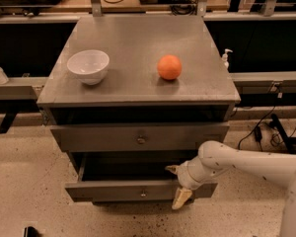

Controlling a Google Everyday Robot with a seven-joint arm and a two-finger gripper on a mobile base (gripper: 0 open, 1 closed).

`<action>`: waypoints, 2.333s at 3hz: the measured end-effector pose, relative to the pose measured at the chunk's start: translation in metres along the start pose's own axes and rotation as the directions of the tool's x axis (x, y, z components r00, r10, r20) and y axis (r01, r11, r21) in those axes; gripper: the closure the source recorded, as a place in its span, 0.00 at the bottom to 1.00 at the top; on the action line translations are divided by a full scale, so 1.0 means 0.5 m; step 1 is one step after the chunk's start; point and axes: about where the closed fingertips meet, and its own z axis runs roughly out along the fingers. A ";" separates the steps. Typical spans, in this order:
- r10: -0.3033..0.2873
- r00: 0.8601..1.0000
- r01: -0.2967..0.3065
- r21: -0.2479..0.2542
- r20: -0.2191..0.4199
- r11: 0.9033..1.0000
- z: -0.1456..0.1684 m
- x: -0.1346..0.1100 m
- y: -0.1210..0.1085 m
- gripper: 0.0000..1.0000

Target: Open middle drawer

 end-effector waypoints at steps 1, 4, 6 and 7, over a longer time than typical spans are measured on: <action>0.024 0.998 -0.026 -0.047 -0.052 0.999 0.009 0.018 0.007 0.41; 0.026 0.998 -0.031 -0.082 -0.063 0.996 -0.036 0.007 0.046 1.00; -0.003 1.000 0.000 -0.134 -0.017 0.991 -0.057 -0.015 0.067 0.82; -0.003 1.000 0.001 -0.137 -0.016 0.991 -0.054 -0.016 0.069 0.59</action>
Offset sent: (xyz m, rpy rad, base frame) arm -0.0194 -0.0242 -0.0006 -0.1157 0.0898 -0.0170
